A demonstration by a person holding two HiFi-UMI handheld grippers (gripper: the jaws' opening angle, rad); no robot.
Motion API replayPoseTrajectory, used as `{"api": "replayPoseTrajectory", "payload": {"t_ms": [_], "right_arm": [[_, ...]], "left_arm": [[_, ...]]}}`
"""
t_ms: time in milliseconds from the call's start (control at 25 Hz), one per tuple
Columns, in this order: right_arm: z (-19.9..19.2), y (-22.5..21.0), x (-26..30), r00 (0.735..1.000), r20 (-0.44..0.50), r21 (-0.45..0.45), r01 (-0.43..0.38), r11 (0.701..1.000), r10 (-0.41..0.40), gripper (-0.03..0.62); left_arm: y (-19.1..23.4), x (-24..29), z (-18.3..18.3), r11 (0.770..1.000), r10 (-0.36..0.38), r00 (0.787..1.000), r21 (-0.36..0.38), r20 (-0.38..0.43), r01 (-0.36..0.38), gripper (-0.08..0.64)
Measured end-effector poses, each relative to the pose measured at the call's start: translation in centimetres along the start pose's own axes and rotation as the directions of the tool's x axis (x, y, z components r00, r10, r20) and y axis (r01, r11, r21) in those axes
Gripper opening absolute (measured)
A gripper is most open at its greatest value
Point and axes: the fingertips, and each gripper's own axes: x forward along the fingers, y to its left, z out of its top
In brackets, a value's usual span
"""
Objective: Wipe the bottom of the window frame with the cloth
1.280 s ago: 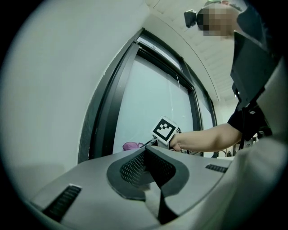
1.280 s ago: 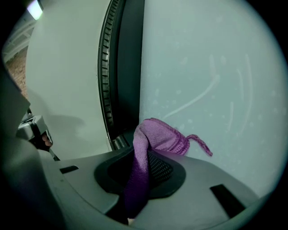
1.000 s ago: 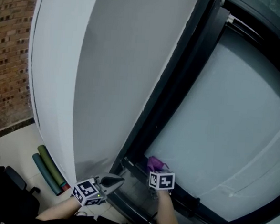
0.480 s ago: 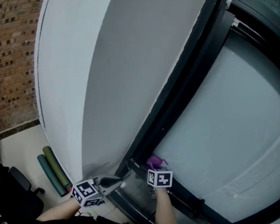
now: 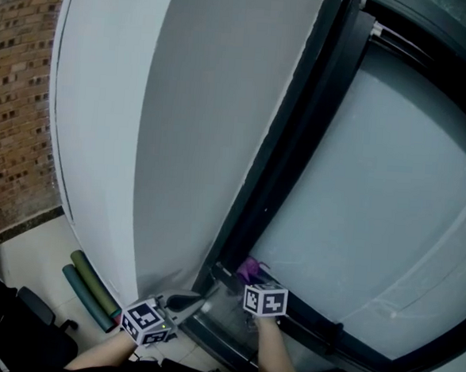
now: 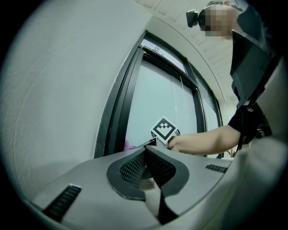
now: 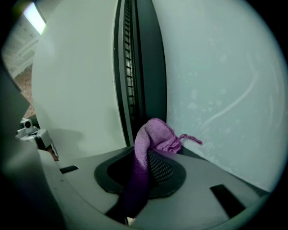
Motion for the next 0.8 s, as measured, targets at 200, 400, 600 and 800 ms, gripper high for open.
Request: {"api": "replayPoseTrajectory", "payload": {"t_ms": [200, 400, 600, 800], "right_arm": [[0.4, 2.4, -5.0, 0.960, 0.263, 0.095, -0.120, 0.988, 0.092, 0.077], [-1.2, 2.2, -11.2, 0.889, 0.455, 0.095, -0.103, 0.990, 0.049, 0.075], [-4.4, 1.9, -15.7, 0.836, 0.547, 0.053, 0.011, 0.999, -0.038, 0.075], [-5.8, 0.0, -18.6, 0.802, 0.584, 0.115, 0.075, 0.991, -0.128, 0.069]], "left_arm": [[1.7, -0.6, 1.1, 0.997, 0.076, 0.990, 0.015, 0.118, -0.078, 0.002], [2.3, -1.0, 2.4, 0.992, 0.116, 0.979, -0.058, 0.166, -0.108, 0.002], [0.8, -0.2, 1.5, 0.997, 0.075, 0.988, -0.027, 0.135, -0.072, 0.002], [0.7, 0.5, 1.7, 0.994, 0.108, 0.984, -0.011, 0.140, -0.108, 0.002]]}}
